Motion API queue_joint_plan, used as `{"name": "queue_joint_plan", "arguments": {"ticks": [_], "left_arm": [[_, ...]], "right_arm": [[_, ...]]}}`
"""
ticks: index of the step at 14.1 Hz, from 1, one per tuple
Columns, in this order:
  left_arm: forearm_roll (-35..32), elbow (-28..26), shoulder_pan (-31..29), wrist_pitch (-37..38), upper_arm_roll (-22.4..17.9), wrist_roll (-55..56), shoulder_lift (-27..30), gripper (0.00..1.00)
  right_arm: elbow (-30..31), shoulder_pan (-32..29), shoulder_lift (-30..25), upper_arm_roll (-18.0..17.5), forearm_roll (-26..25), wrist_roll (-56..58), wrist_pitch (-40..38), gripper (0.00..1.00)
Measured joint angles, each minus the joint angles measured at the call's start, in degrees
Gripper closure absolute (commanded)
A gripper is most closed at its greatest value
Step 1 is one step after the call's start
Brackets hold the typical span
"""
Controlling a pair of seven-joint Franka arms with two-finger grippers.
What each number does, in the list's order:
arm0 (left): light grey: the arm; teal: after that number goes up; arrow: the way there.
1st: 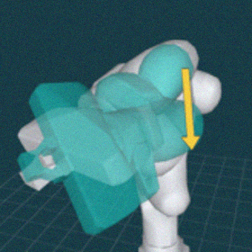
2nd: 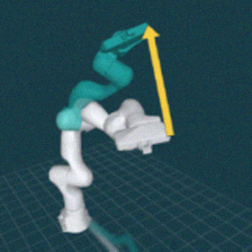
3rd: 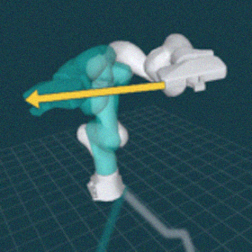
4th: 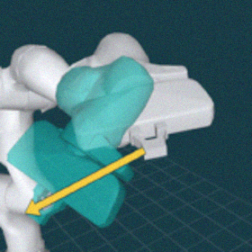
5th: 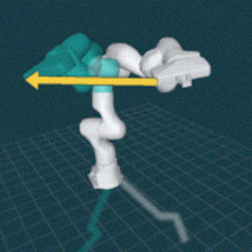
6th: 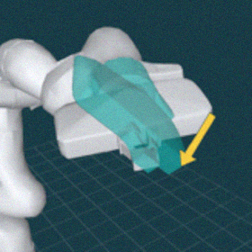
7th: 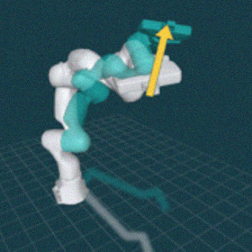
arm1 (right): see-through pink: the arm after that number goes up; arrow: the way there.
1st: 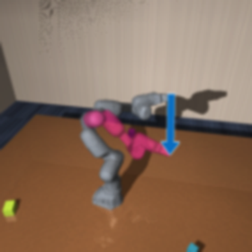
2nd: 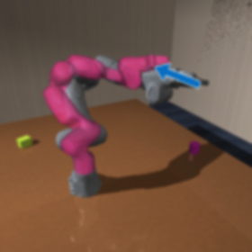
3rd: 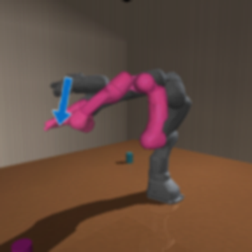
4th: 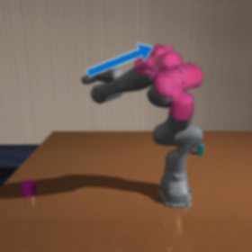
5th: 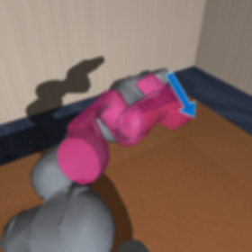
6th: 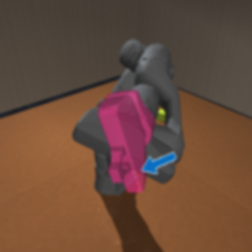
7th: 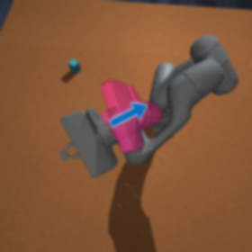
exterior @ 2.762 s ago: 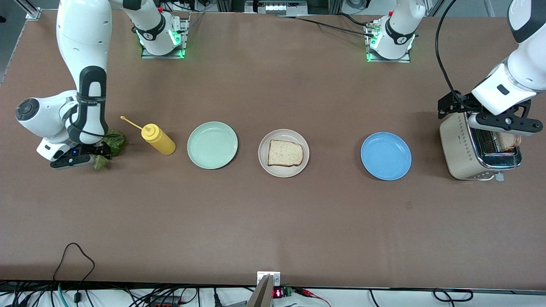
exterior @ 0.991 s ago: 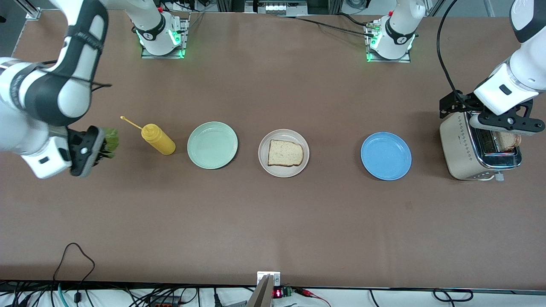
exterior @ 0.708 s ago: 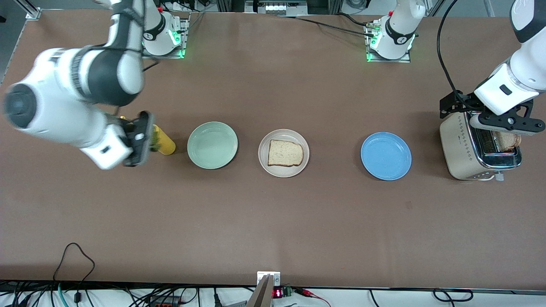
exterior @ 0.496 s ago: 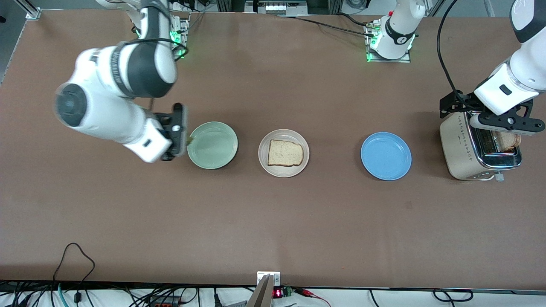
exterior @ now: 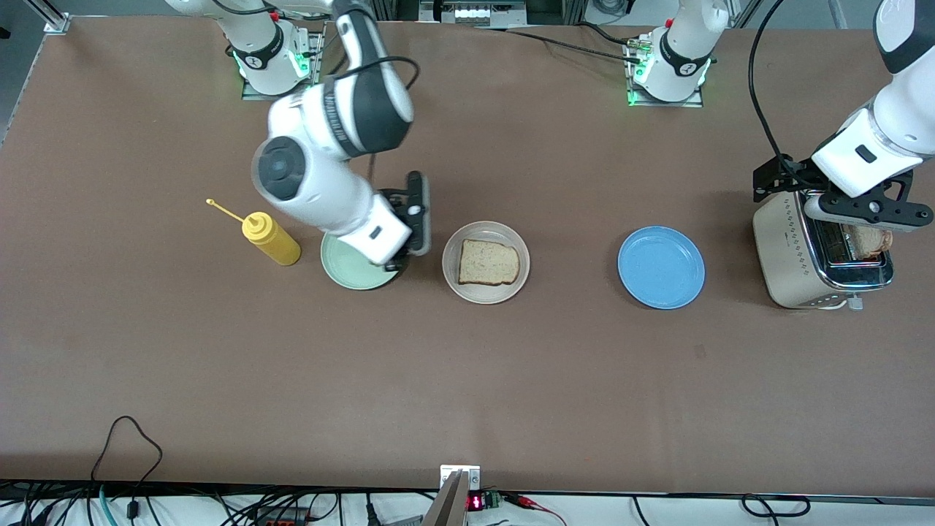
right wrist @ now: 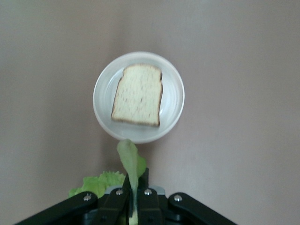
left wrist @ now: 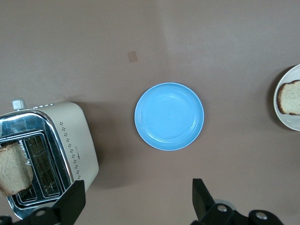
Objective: Make sandwich in beige plate with both arms
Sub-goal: 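Lift the lettuce leaf and carry it to the beige plate, then lower the lettuce onto the bread and open the right gripper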
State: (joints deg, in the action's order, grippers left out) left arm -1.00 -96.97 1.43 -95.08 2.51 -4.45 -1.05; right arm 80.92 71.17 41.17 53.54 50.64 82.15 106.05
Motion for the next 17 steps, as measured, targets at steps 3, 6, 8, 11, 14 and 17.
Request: {"name": "queue_joint_plan", "arguments": {"ticks": [3,6,8,11,14,17], "left_arm": [[0.0,0.0,0.0,0.0,0.0,0.0,0.0,0.00],[0.0,0.0,0.0,0.0,0.0,0.0,0.0,0.00],[0.0,0.0,0.0,0.0,0.0,0.0,0.0,0.00],[0.0,0.0,0.0,0.0,0.0,0.0,0.0,0.00],[0.0,0.0,0.0,0.0,0.0,0.0,0.0,0.00],[0.0,0.0,0.0,0.0,0.0,0.0,0.0,0.00]], "right_arm": [[0.0,1.4,2.5,-3.8,0.0,-3.5,8.0,1.00],[0.1,1.5,5.2,-7.4,0.0,-5.3,15.9,1.00],[0.1,1.5,6.7,-9.2,0.0,-6.9,19.8,1.00],[0.1,1.4,8.3,-11.9,0.0,-9.9,25.4,1.00],[0.1,1.4,9.9,-14.3,0.0,-12.9,30.4,1.00],[0.1,1.5,10.7,-16.3,0.0,-15.2,33.8,0.98]]}}
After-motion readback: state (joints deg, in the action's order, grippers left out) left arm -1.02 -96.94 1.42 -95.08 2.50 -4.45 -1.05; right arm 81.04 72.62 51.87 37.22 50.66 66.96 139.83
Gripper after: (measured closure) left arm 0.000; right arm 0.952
